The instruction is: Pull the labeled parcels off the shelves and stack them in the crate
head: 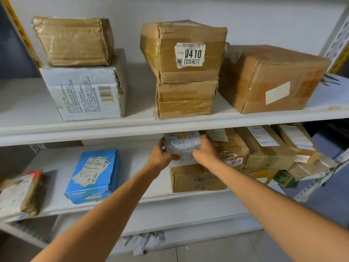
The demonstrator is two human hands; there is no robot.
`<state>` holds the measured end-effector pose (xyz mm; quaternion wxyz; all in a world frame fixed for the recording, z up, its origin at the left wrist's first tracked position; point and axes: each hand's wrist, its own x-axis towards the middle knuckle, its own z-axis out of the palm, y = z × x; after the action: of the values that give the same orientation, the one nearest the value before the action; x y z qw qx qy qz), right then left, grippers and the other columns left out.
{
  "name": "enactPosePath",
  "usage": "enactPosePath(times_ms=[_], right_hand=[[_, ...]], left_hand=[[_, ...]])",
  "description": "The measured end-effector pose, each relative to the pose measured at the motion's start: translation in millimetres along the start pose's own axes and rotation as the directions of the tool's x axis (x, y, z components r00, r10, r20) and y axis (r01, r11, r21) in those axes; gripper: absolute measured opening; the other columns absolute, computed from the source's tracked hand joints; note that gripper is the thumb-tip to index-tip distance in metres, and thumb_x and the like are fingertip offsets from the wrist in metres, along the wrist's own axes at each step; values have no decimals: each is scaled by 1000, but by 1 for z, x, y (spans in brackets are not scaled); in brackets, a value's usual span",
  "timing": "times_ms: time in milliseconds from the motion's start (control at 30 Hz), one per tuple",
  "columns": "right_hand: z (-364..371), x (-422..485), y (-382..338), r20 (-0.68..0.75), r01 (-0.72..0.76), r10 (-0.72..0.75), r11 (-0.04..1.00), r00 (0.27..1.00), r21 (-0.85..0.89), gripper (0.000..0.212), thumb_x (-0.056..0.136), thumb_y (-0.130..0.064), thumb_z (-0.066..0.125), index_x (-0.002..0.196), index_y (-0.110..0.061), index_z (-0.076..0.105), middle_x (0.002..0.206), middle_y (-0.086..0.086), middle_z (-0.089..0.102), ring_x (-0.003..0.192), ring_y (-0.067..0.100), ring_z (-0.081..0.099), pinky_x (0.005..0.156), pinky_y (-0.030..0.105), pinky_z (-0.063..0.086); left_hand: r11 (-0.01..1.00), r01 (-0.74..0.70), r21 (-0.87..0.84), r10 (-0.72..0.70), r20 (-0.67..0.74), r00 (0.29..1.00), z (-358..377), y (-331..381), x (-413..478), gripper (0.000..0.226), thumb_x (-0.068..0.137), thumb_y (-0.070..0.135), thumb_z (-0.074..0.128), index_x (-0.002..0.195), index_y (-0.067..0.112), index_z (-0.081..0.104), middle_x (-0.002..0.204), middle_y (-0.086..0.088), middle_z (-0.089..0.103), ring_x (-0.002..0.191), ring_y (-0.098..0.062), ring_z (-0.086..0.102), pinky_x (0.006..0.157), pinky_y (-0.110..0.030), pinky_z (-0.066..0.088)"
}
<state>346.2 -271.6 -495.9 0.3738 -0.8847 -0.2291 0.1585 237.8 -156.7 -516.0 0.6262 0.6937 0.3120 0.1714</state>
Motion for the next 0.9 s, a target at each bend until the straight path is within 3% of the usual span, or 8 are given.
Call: enactPosePath(times_ms=[133,233,267,400,533,633,767,900], right_hand=[[8,-14,-6,-70,-116,140,954,988,278,53,84,-9,54,136,-6,47,137,15,52,122,32,53,90,34,45],[17,-25,-1,-135,-106,158,937,978,332,15,78,-20,64,79,-6,61,86,12,63,68,21,57,54,21,39],[19,-28,0,-152,-96,156,934,976,343,15,81,-19,67,74,-7,60,80,9,63,63,18,55,49,20,36],[16,-31,-4,-81,-100,131,945,988,312,39,84,-8,71,117,-2,49,106,6,63,96,24,62,71,30,50],[8,-39,-12,72,-169,154,934,985,316,69,87,1,65,145,-6,29,141,13,50,129,29,48,103,40,41],[-2,-46,-15,194,-170,114,938,974,303,68,85,11,62,144,-9,35,141,12,51,129,25,48,102,35,40],[-1,-56,-12,209,-138,91,966,974,219,45,82,8,68,113,-12,42,125,10,61,102,17,55,71,22,45],[23,-79,-12,132,-89,62,974,989,207,58,76,7,74,119,-12,39,127,12,58,110,23,58,88,35,55]], left_hand=[[993,-5,-116,1,-31,1000,0,-12,-19,74,71,-15,71,133,13,40,122,-3,54,113,-23,54,87,-30,50],[990,24,-136,-31,-47,998,-7,-14,-40,56,81,3,73,125,15,41,116,-2,56,100,-17,59,68,-17,47],[990,33,-140,-41,-57,997,-10,-13,-46,52,84,11,72,126,14,41,118,-4,56,98,-17,60,67,-17,47],[999,44,0,-44,24,999,-25,-4,-45,58,91,29,64,140,15,37,131,-12,51,105,-24,58,87,-33,52],[992,111,-52,-106,97,990,-31,1,-45,48,87,14,69,125,11,39,123,-13,60,84,-17,63,66,-28,57],[960,195,-200,-186,65,980,-31,-4,-47,68,80,-1,72,135,11,35,124,-14,61,87,-22,64,66,-32,54],[952,255,-171,-222,194,956,-40,-18,-58,85,75,-11,72,144,23,37,113,-7,67,97,-26,64,77,-42,52],[914,284,-291,-245,164,956,-53,-46,-81,78,70,-16,72,132,27,52,110,-6,72,98,-28,69,72,-38,57]])
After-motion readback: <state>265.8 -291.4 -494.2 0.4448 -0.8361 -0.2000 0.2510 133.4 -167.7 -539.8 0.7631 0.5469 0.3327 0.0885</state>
